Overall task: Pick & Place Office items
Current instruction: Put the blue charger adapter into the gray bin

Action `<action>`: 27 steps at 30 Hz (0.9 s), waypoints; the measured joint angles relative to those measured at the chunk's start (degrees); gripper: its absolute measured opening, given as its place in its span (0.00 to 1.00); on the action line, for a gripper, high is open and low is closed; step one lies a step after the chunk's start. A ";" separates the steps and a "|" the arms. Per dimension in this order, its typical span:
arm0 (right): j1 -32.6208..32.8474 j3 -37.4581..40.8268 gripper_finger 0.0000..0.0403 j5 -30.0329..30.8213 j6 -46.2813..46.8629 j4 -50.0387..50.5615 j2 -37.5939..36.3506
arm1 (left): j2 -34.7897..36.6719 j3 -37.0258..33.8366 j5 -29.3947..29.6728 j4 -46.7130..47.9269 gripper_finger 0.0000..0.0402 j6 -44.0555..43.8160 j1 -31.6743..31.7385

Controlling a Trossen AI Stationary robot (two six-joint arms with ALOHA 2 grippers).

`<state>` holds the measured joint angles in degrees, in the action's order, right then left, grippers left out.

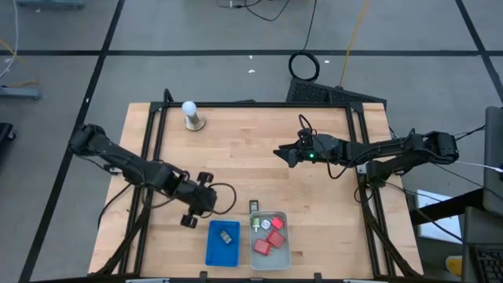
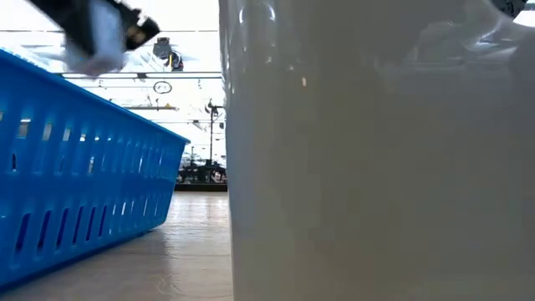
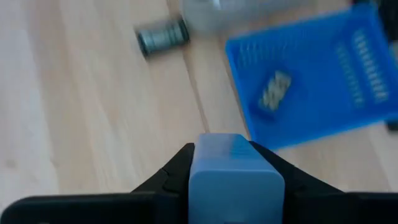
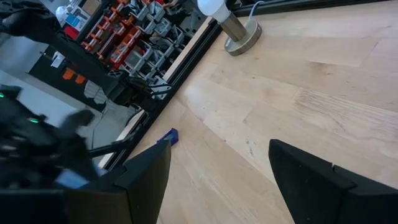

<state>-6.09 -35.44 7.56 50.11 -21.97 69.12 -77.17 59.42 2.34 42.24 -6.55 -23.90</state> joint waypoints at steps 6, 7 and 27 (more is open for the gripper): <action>0.00 0.00 0.66 0.08 -0.22 0.15 0.00 | -0.41 9.37 1.64 0.02 0.28 3.56 2.57; 0.00 0.00 0.66 0.07 -0.23 0.17 0.00 | -0.53 10.82 1.65 0.00 0.28 4.20 3.03; 0.00 0.00 0.66 0.10 -0.24 0.67 0.02 | -3.85 19.23 0.21 -7.84 0.28 7.03 5.29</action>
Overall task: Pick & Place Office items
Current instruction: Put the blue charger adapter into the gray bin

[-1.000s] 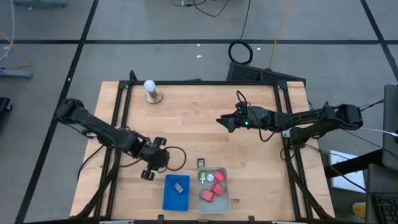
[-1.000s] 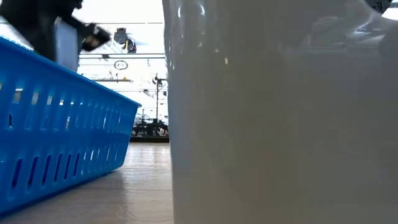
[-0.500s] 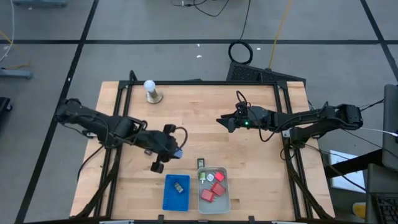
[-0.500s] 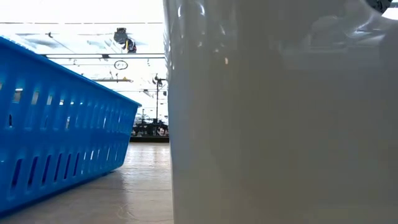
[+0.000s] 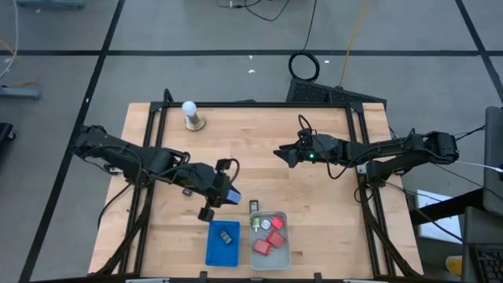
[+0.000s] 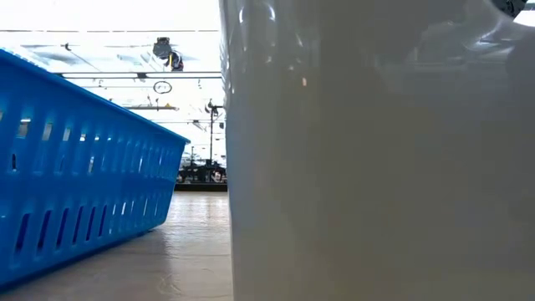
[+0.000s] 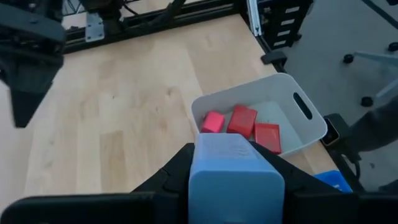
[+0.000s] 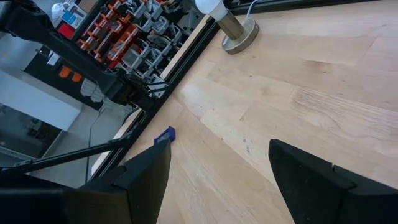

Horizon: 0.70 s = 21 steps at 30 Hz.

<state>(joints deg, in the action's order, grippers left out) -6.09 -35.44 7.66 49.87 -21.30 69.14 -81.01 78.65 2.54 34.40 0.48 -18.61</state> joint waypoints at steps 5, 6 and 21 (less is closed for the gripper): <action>-0.01 -0.02 0.66 0.02 0.00 0.33 0.00 | -3.63 0.00 -0.77 -3.11 0.28 1.57 0.00; 0.00 -0.02 0.66 0.02 0.00 0.50 0.00 | -4.36 0.00 -1.05 -3.98 0.28 1.96 0.00; -0.01 1.30 0.66 2.52 -0.79 -0.79 0.00 | -14.77 -0.02 -6.42 -15.46 0.28 3.53 0.15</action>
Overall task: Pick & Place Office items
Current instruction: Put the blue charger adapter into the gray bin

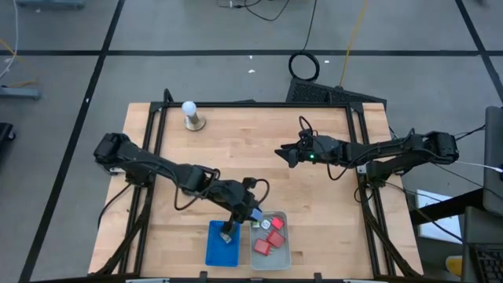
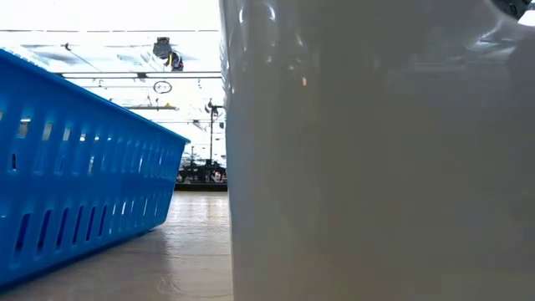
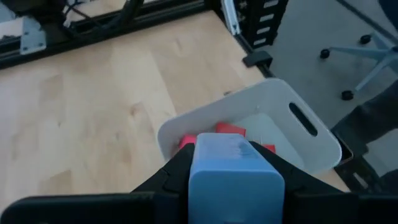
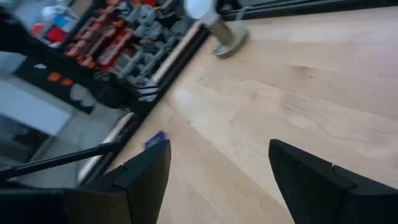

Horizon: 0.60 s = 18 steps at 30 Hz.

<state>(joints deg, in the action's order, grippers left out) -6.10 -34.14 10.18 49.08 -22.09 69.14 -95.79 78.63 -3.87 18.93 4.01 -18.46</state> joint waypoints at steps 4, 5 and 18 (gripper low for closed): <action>-0.01 1.78 0.66 1.91 2.11 0.05 0.00 | -1.66 0.01 -0.68 -2.29 0.28 0.02 0.07; -0.01 2.22 0.66 2.07 2.56 0.02 0.00 | -2.11 0.00 -0.70 -2.95 0.28 0.02 0.07; -0.21 3.92 0.66 2.97 1.11 -0.44 0.00 | -9.37 0.00 -4.84 -11.36 0.28 -0.11 0.07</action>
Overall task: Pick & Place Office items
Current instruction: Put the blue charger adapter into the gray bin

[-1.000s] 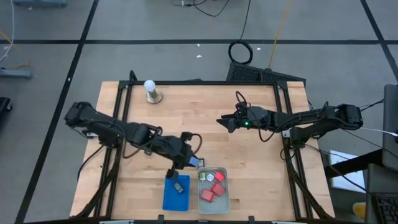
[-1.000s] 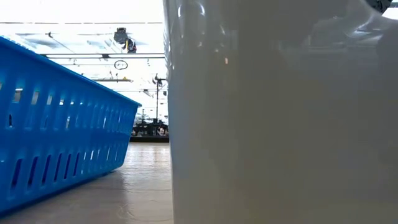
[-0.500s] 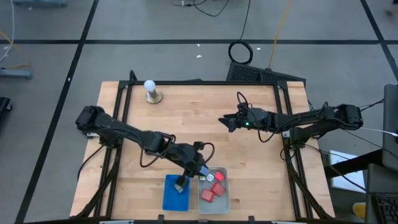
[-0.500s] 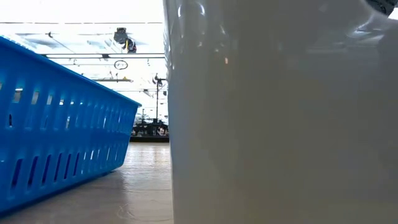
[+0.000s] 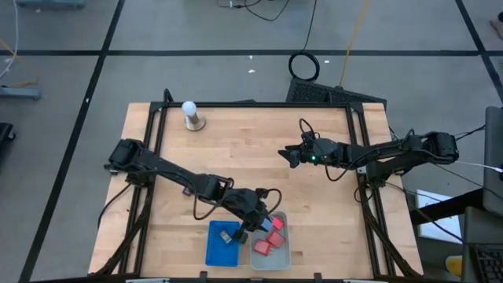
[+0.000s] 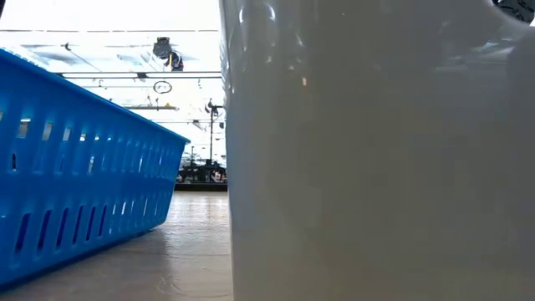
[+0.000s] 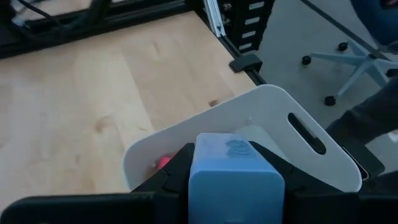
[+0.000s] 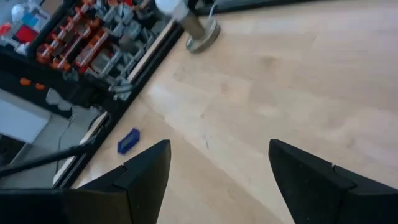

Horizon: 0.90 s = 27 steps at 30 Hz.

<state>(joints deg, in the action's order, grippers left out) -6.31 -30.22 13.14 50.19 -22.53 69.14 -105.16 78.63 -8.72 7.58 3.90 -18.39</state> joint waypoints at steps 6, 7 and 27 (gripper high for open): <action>-0.78 0.00 0.66 0.74 -3.13 -5.04 0.00 | -2.68 0.00 -1.85 -2.17 0.28 -0.14 0.00; -0.91 0.00 0.66 0.72 -4.20 -6.30 0.00 | -3.12 0.00 -1.89 -2.49 0.28 -0.16 0.00; -1.25 0.02 0.66 0.13 -25.51 -23.14 0.00 | -15.09 0.11 -1.76 -9.71 0.28 0.98 1.07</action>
<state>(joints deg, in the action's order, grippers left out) -7.55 -30.20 13.28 24.68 -45.67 69.14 -120.25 78.74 -10.48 -2.13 4.89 -17.32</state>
